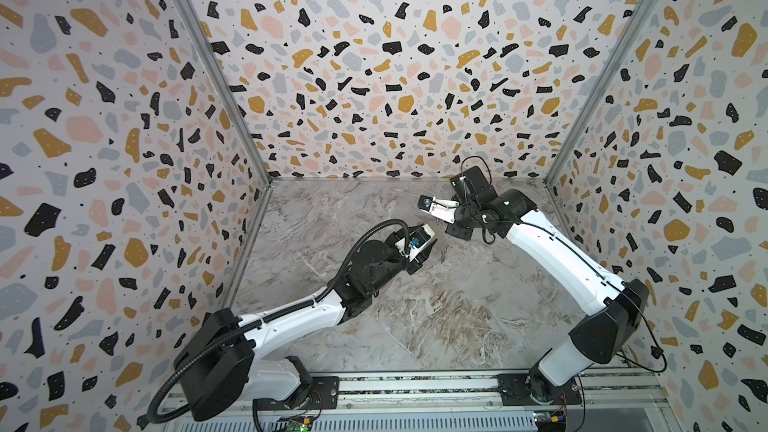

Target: Remove the keys from the keyring

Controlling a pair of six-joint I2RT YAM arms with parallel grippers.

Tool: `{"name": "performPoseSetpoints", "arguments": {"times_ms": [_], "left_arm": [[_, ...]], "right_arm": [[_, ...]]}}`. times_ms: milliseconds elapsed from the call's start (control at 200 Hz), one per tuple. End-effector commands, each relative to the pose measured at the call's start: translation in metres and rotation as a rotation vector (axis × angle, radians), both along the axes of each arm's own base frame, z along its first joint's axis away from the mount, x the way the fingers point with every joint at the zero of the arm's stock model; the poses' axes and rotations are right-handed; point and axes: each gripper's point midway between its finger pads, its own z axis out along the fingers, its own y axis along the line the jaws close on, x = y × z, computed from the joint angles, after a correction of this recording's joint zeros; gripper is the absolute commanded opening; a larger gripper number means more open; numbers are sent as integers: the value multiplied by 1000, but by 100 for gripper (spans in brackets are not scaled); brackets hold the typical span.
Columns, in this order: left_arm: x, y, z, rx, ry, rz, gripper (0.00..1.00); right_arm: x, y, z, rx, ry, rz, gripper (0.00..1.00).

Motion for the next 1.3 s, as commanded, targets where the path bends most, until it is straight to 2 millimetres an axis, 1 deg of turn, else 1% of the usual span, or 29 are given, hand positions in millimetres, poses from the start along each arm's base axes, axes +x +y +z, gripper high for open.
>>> {"name": "performPoseSetpoints", "arguments": {"times_ms": [0, 120, 255, 325, 576, 666, 736, 836, 931, 1111, 1187, 1297], "left_arm": [[8, -4, 4, -105, 62, 27, 53], [12, -10, -1, -177, 115, 22, 54], [15, -7, -3, -265, 138, 44, 56], [11, -15, -4, -264, 134, -7, 58], [11, -41, -16, -221, 163, -100, 59], [16, -41, -18, -218, 164, -91, 60], [21, -40, -14, -230, 151, -75, 65], [33, -39, -14, -223, 147, -23, 66], [41, -37, -19, -205, 160, 26, 66], [42, -40, -26, -193, 163, 22, 65], [44, -42, -26, -190, 159, 24, 63], [55, -42, -30, -163, 177, 74, 56]], "right_arm": [[-1, -1, 19, 31, -22, -35, 0], [-2, -1, 22, 43, -25, -45, 0], [-7, 0, 24, 49, -22, -42, 0], [-8, 1, 24, 51, -22, -45, 0], [-8, 2, 27, 60, -33, -50, 0], [-9, 4, 28, 62, -37, -50, 0], [-9, 4, 30, 68, -41, -52, 0], [-10, 4, 31, 67, -44, -55, 0], [-11, 4, 32, 71, -44, -61, 0], [-13, 7, 38, 95, -48, -53, 0], [-13, 8, 38, 94, -48, -52, 0], [-12, 8, 37, 91, -47, -54, 0]]}}
